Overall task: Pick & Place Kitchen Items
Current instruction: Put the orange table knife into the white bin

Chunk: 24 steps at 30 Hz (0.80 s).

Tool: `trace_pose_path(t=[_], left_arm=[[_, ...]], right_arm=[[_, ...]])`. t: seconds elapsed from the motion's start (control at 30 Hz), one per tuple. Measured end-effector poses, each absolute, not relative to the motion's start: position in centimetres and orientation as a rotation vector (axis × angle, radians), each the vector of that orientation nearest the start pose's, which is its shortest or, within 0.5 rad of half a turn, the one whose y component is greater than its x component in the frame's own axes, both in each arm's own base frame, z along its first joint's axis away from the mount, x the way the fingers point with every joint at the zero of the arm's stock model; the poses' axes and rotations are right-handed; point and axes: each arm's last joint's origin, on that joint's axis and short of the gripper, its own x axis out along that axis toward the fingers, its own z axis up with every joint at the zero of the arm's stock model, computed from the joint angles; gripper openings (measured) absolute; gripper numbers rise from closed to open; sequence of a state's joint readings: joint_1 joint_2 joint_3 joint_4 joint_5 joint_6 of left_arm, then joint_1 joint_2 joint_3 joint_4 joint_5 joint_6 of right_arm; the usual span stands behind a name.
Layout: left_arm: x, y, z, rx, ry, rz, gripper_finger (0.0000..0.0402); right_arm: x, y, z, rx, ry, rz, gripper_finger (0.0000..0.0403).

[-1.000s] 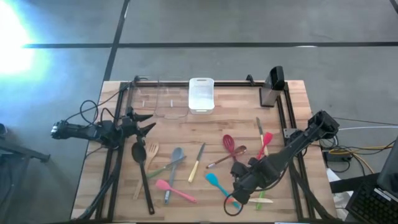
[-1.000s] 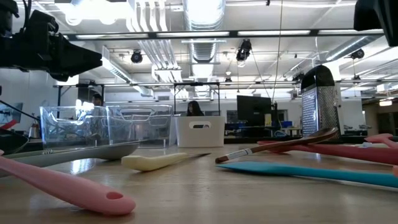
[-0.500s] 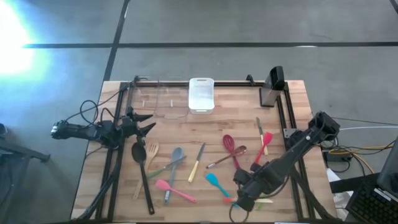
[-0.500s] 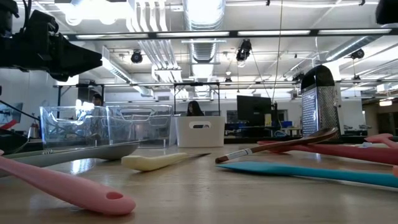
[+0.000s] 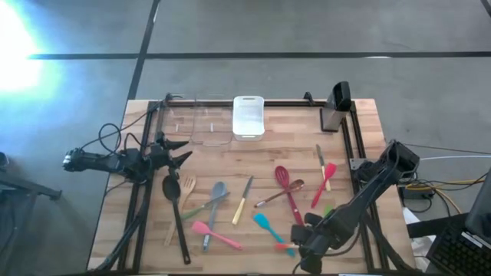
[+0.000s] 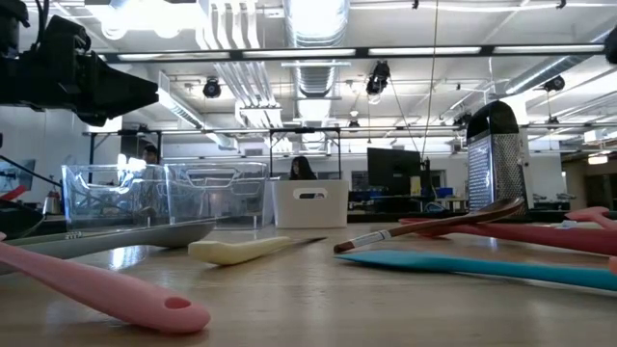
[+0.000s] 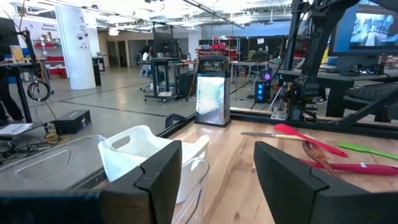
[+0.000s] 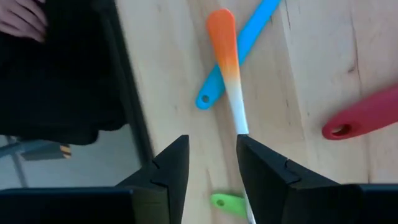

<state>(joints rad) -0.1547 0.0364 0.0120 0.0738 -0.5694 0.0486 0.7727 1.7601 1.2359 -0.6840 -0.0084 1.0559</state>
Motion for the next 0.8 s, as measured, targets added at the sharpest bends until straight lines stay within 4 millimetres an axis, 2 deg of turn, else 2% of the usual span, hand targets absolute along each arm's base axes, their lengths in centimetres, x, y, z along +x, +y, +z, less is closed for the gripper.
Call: trace_pose_path(t=[0.43,0.8], left_arm=[[9.6,0.1,17.2,0.03,-0.037,0.416,0.0204],[9.6,0.1,17.2,0.03,-0.036,0.416,0.0204]], right_arm=[[25.4,25.0,15.6,0.342,1.461,-0.017,0.01],[25.7,25.2,13.2,0.286,1.507,-0.053,0.0077]])
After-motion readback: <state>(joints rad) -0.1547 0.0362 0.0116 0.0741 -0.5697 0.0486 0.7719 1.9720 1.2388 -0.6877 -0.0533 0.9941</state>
